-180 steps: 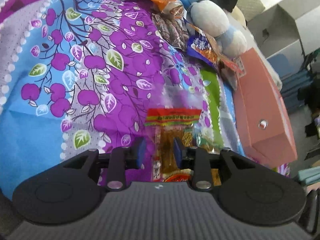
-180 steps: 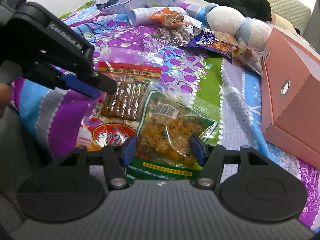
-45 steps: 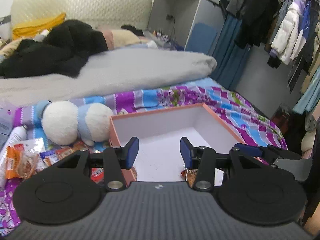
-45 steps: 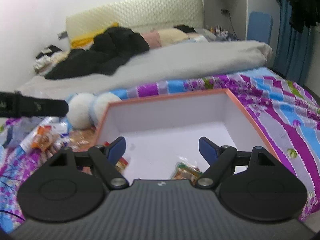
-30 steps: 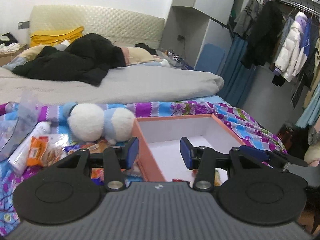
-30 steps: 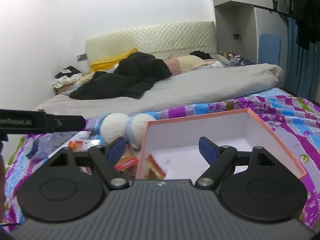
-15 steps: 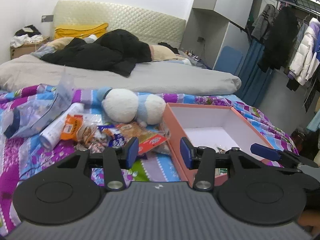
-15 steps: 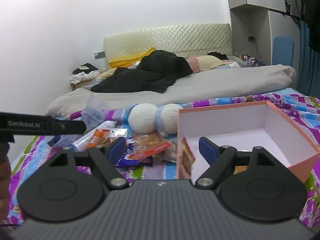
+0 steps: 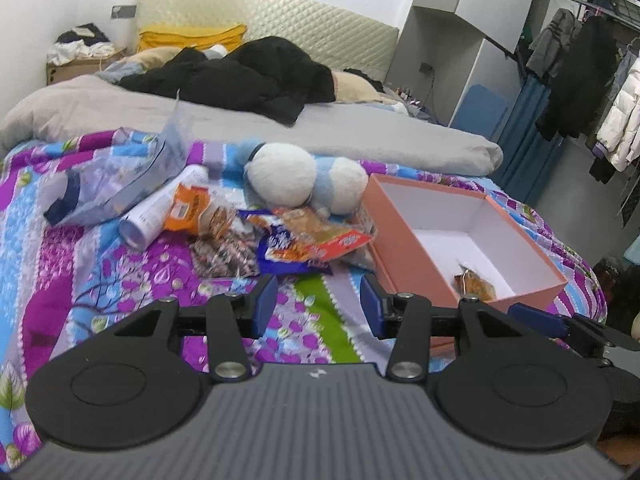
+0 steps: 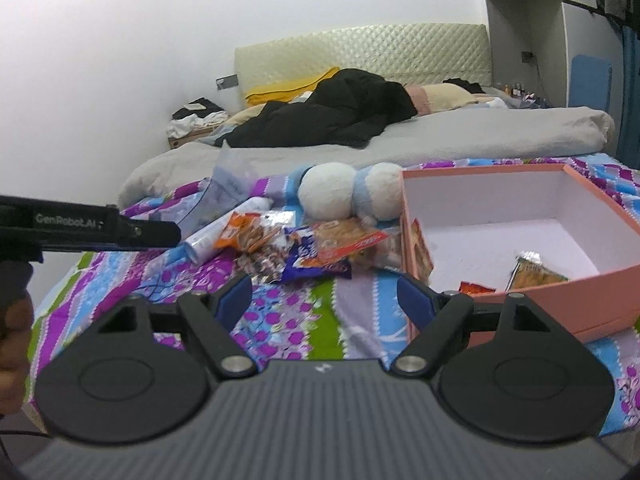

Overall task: Organize snacks
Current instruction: 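Withdraw both open tools from the pink box, then reach both tools toward the snack pile beside the plush toy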

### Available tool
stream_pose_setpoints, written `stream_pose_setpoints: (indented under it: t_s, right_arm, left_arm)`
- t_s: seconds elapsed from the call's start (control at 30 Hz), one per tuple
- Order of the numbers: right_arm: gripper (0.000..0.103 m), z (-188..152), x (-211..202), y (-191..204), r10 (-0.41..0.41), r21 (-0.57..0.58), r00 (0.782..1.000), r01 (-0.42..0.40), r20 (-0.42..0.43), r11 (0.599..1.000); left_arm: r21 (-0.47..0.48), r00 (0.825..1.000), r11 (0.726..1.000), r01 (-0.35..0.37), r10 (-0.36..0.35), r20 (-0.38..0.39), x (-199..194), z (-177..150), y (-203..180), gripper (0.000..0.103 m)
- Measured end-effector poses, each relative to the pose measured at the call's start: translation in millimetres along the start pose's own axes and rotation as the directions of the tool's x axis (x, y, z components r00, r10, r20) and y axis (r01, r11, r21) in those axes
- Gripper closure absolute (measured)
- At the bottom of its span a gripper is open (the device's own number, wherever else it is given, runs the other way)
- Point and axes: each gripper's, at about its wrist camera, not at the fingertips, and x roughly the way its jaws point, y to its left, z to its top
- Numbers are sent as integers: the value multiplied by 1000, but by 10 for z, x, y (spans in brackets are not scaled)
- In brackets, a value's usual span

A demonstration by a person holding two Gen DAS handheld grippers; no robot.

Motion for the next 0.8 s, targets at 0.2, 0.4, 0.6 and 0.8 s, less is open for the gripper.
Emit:
stream_pose_setpoints:
  t_s: [0.2, 0.4, 0.6, 0.8]
  right_arm:
    - [22, -116, 19, 132, 7, -25, 1000, -8, -21, 1000]
    - [22, -187, 102, 190, 13, -36, 999, -15, -49, 999]
    - [22, -200, 212, 256, 19, -65, 998, -23, -62, 998]
    - [22, -218, 397, 344, 47, -84, 996, -54, -76, 995]
  left_arm:
    - [-31, 1000, 999, -22, 21, -22, -6, -133, 146, 51]
    - [-42, 998, 998, -45, 43, -37, 33, -191, 257, 47]
    - [-63, 997, 996, -65, 63, -36, 122, -202, 354, 39]
    - [-85, 994, 992, -98, 93, -60, 314, -218, 518, 33]
